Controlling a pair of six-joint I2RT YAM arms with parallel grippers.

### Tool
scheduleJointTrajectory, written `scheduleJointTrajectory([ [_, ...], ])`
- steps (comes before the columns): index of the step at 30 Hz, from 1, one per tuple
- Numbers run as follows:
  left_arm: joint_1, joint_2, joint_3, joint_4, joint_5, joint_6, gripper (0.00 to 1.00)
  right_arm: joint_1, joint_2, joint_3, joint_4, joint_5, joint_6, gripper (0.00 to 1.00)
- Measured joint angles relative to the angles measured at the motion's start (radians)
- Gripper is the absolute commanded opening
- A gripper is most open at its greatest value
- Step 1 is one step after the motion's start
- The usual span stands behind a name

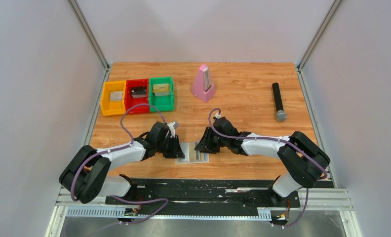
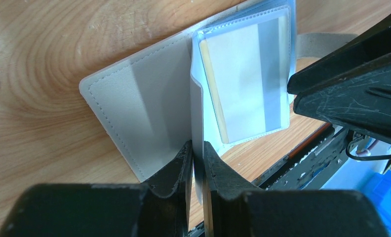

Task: Take the credit cards out of the card holder
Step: Remove the credit card from the card holder.

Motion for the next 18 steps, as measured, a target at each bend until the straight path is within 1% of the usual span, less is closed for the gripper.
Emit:
scheduleJointTrajectory([
  [9, 0.000, 0.000, 0.000, 0.000, 0.000, 0.000, 0.20, -0.002, -0.006, 0.000, 0.034, -0.026, 0.008, 0.33],
  [18, -0.001, -0.022, 0.000, -0.032, -0.019, 0.000, 0.24, 0.002, -0.006, 0.000, 0.071, -0.068, 0.027, 0.33],
])
